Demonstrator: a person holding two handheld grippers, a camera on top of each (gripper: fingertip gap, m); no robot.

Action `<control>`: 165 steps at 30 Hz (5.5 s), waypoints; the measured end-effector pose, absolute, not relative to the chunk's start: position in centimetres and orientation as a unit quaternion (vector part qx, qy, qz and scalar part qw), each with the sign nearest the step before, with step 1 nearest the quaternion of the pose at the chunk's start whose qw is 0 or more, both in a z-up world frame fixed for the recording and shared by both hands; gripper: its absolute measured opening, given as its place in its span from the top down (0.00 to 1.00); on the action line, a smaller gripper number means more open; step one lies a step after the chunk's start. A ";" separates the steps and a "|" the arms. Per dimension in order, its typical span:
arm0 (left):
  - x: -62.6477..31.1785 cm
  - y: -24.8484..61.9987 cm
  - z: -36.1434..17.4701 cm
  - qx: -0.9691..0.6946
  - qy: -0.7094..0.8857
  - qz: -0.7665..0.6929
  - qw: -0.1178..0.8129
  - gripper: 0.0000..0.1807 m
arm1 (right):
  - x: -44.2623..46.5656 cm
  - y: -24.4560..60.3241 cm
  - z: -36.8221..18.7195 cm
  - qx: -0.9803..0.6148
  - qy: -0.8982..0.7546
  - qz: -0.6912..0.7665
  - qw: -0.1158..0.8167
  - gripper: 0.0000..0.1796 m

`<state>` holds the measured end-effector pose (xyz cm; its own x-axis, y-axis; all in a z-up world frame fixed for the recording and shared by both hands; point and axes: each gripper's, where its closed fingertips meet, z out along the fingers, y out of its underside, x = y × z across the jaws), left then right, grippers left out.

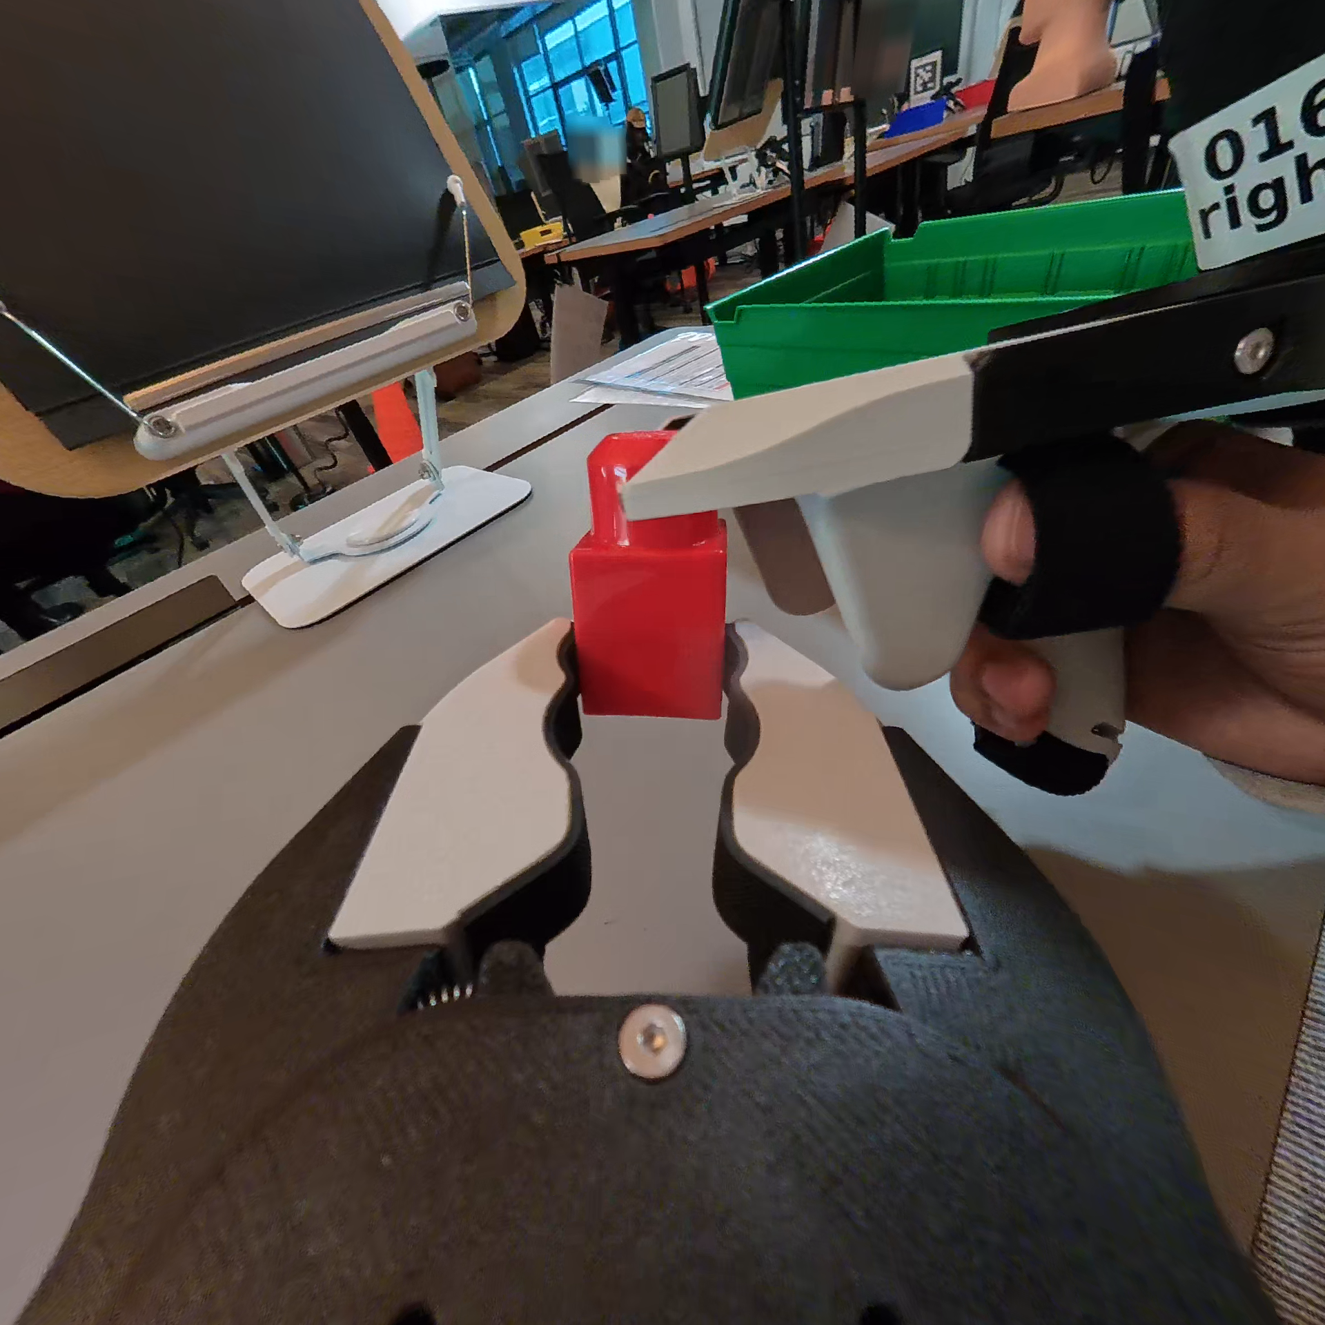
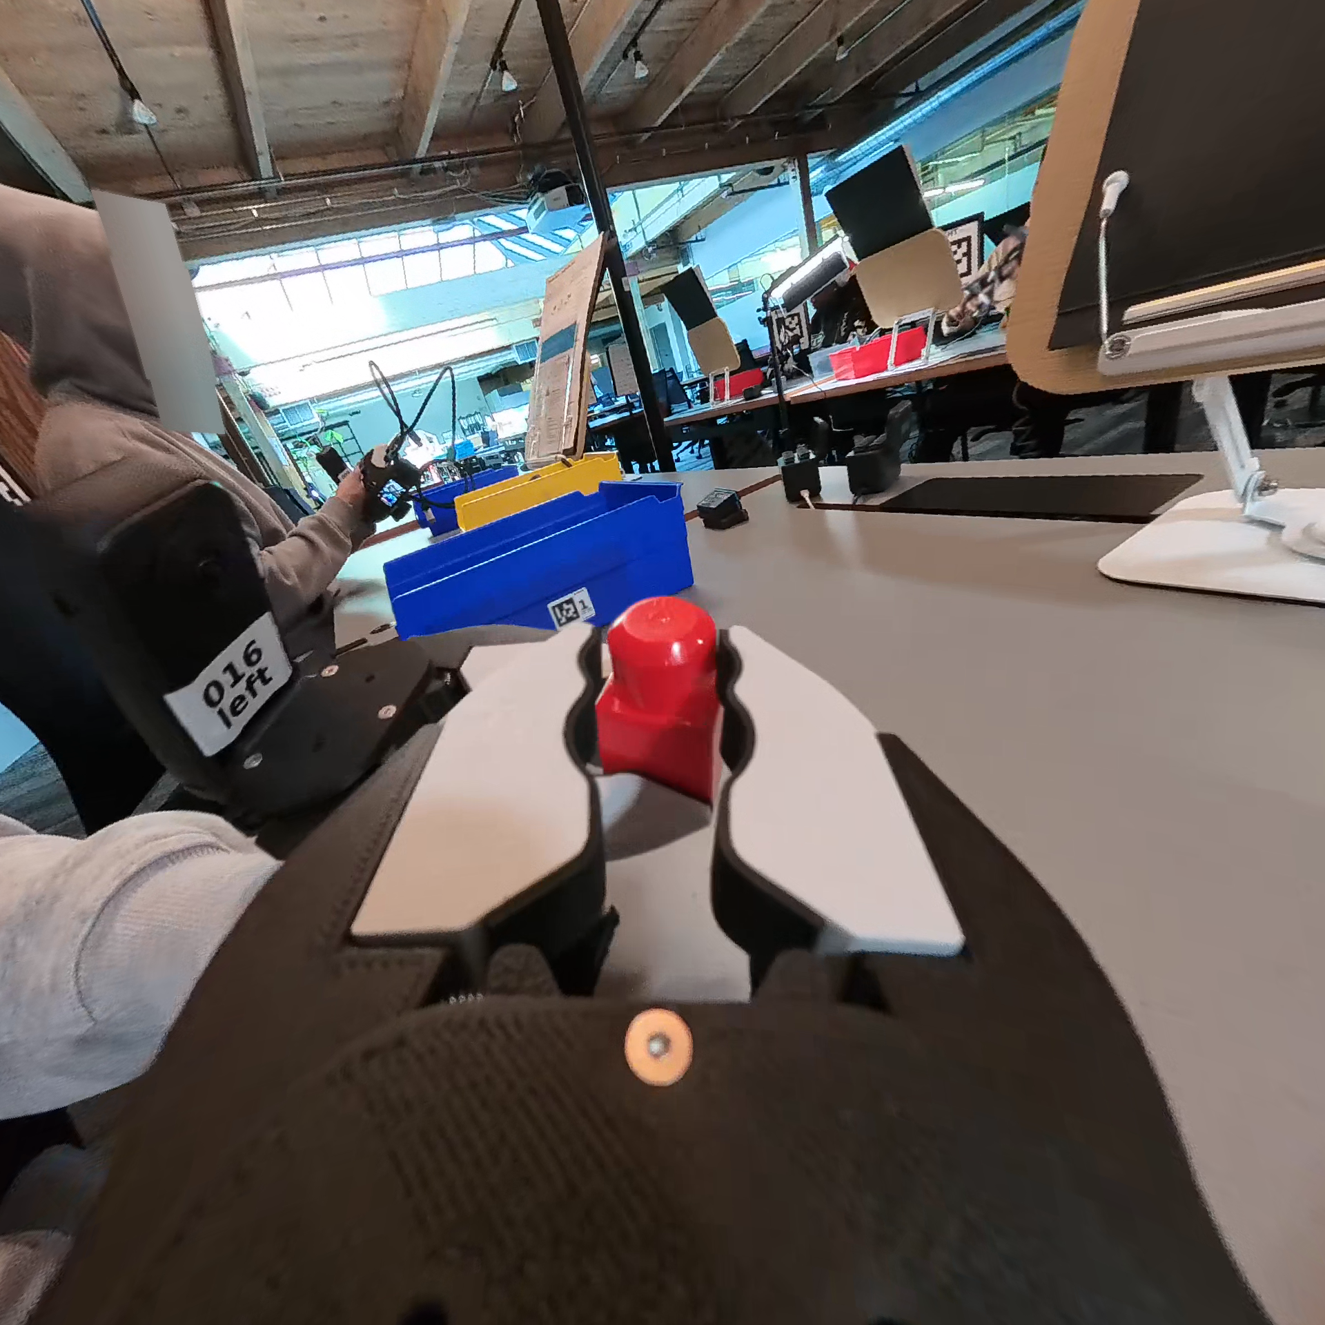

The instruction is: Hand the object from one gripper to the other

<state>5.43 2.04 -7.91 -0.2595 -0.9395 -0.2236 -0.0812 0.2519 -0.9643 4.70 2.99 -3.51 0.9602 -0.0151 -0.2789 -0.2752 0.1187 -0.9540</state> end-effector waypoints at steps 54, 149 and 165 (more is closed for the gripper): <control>1.3 -3.8 -6.8 -0.291 0.638 -0.709 0.076 0.78 | 1.4 -0.2 -2.3 -0.647 -0.055 0.371 0.664 0.84; 3.7 -1.4 -7.3 -0.221 0.691 -0.520 0.451 0.45 | 2.0 0.8 -6.4 -0.666 0.102 0.550 0.493 0.81; 3.4 -0.7 -6.2 -0.217 0.673 -0.533 0.464 0.62 | 1.2 0.7 -6.1 -0.646 0.107 0.585 0.479 0.81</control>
<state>3.37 -0.72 -6.15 -0.4747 -0.7876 -0.3929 0.2025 0.3366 -0.9196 1.20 0.73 -6.06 0.2934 0.4226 -0.8575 -0.6984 -0.5177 -0.4941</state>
